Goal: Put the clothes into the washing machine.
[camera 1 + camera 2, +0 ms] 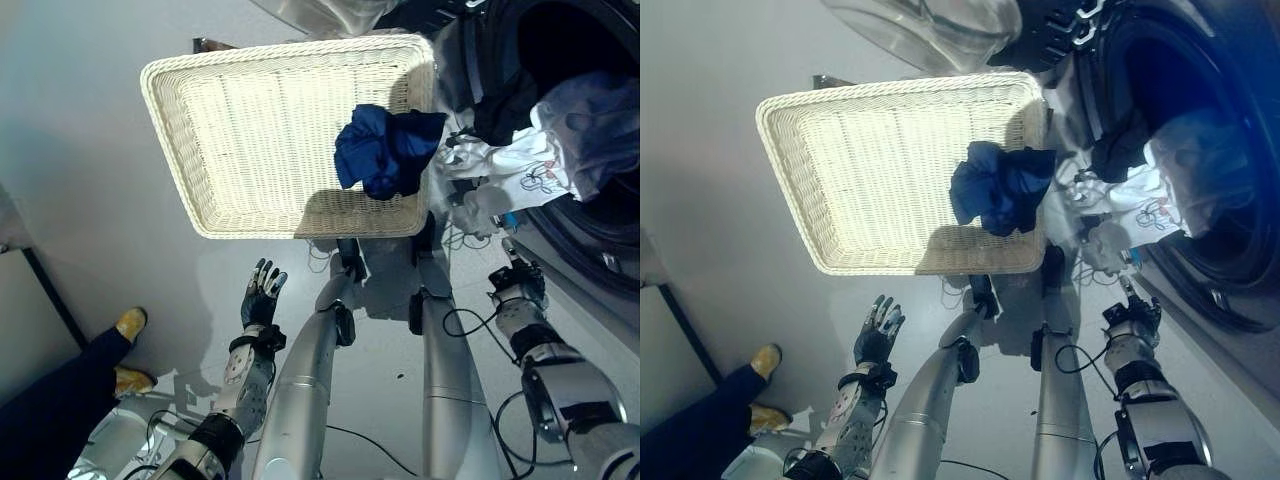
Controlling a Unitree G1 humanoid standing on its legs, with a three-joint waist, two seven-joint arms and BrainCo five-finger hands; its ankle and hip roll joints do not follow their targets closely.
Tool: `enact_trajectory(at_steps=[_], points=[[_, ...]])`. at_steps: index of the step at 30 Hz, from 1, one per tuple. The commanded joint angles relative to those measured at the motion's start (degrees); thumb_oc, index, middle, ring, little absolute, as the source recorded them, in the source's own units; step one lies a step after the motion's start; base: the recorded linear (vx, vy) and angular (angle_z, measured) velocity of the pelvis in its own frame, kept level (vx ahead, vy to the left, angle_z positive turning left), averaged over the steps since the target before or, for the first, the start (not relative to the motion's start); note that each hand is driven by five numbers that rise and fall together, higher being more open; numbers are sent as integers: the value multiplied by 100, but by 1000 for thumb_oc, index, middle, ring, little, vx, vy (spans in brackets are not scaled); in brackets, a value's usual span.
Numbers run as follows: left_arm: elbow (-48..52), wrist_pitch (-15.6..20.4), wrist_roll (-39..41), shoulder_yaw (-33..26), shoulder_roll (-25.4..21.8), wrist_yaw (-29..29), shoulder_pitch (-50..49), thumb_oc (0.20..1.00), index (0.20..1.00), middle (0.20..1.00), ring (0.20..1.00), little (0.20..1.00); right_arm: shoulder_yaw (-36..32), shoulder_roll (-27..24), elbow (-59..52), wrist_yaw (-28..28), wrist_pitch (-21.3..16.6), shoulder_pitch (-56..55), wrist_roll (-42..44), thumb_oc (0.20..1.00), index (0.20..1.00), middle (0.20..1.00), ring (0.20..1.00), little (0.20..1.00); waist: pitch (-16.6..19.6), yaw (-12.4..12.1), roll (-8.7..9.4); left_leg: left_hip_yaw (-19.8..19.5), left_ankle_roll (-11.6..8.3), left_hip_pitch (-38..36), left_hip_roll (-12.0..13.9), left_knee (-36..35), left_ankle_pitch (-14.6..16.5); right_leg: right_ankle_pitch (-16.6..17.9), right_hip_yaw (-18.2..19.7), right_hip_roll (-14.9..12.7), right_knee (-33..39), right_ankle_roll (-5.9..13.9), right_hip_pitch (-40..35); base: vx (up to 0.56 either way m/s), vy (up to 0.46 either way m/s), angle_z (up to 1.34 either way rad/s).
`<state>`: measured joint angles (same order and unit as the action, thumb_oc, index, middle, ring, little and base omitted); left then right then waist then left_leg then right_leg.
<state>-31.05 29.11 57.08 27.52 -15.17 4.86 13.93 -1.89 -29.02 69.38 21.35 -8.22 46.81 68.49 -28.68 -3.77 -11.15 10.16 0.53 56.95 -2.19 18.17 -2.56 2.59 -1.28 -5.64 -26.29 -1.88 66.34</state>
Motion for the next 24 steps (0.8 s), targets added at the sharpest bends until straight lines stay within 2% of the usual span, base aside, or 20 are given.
enact_trajectory(at_steps=[1, 4, 6, 7, 8, 13, 14, 15, 16, 17, 18, 19, 20, 24], points=[[384, 33, 3, 89, -28, 201, 86, 1000, 1000, 1000, 1000, 1000, 100, -491, -83, -19, 115, -4, 429, 1000, 1000, 1000, 1000, 1000, -111, 117, -1081, -224, -324, 429, 27, 196, -28, -947, -140, -2, -906, 372, 288, 8, -66, 11], [606, 13, -72, 165, -101, 329, 75, 1000, 1000, 1000, 1000, 1000, 94, -562, -93, -20, 125, 138, 581, 1000, 1000, 1000, 1000, 1000, -111, 79, -1097, -236, -331, 595, 46, 323, 38, -1022, -141, -25, -1071, 359, 464, 28, -56, 8], [1083, -57, -167, 224, -256, 550, 130, 1000, 1000, 1000, 1000, 1000, 200, -746, -132, -51, 198, 493, 332, 1000, 1000, 1000, 1000, 1000, -111, -20, -1120, -288, -319, 1072, 64, 533, 41, -1020, -137, -55, -1350, 338, 944, 55, -121, 8], [1179, -56, -181, 213, -285, 591, 182, 1000, 1000, 1000, 1000, 1000, 253, -785, -141, 29, 216, 653, 168, 1000, 1000, 1000, 1000, 1000, -111, -53, -1135, -264, -292, 1261, 86, 523, -58, -920, -185, -65, -1350, 310, 1133, 44, -67, 7], [1218, -71, -181, 259, -303, 609, 153, 1000, 1000, 1000, 1000, 1000, 283, -805, -124, 12, 231, 672, 54, 1000, 1000, 1000, 1000, 1000, -111, -54, -1133, -321, -334, 1195, 64, 591, 67, -1045, -115, -66, -1429, 352, 1072, 25, -33, 8], [1645, -261, -166, 194, -563, 718, 359, 1000, 1000, 1000, 1000, 1000, 756, -1059, -207, -231, 230, 1334, -941, 1000, 1000, 1000, 1000, 1000, -111, -202, -1124, -412, -302, 1776, 74, 649, -62, -875, -210, -126, -1450, 343, 1599, 36, -59, 6], [1704, -302, -143, 225, -634, 737, 345, 1000, 1000, 1000, 1000, 1000, 929, -1141, -231, -410, 136, 1463, -1245, 1000, 1000, 1000, 1000, 1000, -111, -219, -1098, -493, -349, 1733, 48, 701, 68, -1000, -156, -128, -1508, 398, 1547, 30, -47, 5], [1743, -318, -137, 170, -665, 740, 402, 1000, 1000, 1000, 1000, 1000, 981, -1166, -277, -473, 89, 1575, -1329, 1000, 1000, 1000, 1000, 1000, -111, -244, -1098, -466, -317, 1895, 73, 654, -65, -868, -230, -140, -1453, 362, 1696, 50, -34, 4], [1790, -357, -129, 185, -695, 754, 363, 1000, 1000, 1000, 1000, 1000, 1082, -1210, -325, -635, -112, 1615, -1376, 1000, 1000, 1000, 1000, 1000, -111, -244, -1079, -537, -366, 1823, 47, 705, 64, -993, -167, -135, -1510, 418, 1625, 0, 0, 0], [1790, -357, -129, 185, -695, 754, 363, 1000, 1000, 1000, 1000, 1000, 1082, -1210, -325, -635, -112, 1615, -1376, 1000, 1000, 1000, 1000, 1000, -111, -244, -1079, -537, -366, 1823, 47, 705, 64, -993, -167, -135, -1510, 418, 1625, 31, -10, 0], [1810, -359, -125, 166, -712, 755, 376, 1000, 1000, 1000, 1000, 1000, 1115, -1228, -370, -677, -157, 1656, -1447, 1000, 1000, 1000, 1000, 1000, -111, -255, -1071, -543, -362, 1876, 53, 692, 30, -956, -181, -139, -1494, 415, 1673, 0, 0, 0], [1884, -409, -110, 57, -772, 727, 402, 1000, 1000, 1000, 1000, 1000, 1202, -1277, -573, -757, -383, 1784, -1686, 1000, 1000, 1000, 1000, 1000, -111, -269, -1054, -521, -350, 2046, 83, 659, -74, -835, -251, -149, -1438, 402, 1836, 0, 0, 0], [1893, -435, -110, 65, -774, 719, 358, 1000, 1000, 1000, 1000, 1000, 1231, -1288, -622, -773, -434, 1759, -1723, 1000, 1000, 1000, 1000, 1000, -111, -258, -1040, -558, -387, 1953, 65, 690, 25, -928, -196, -140, -1465, 442, 1745, 0, 0, 0], [1996, -506, -40, -118, -890, 634, 335, 1000, 1000, 1000, 1000, 1000, 1251, -1348, -1133, -946, -966, 1901, -1603, 1000, 1000, 1000, 1000, 1000, -111, -258, -1018, -528, -401, 2094, 111, 578, -108, -773, -275, -150, -1311, 450, 1871, 0, 0, 0]])
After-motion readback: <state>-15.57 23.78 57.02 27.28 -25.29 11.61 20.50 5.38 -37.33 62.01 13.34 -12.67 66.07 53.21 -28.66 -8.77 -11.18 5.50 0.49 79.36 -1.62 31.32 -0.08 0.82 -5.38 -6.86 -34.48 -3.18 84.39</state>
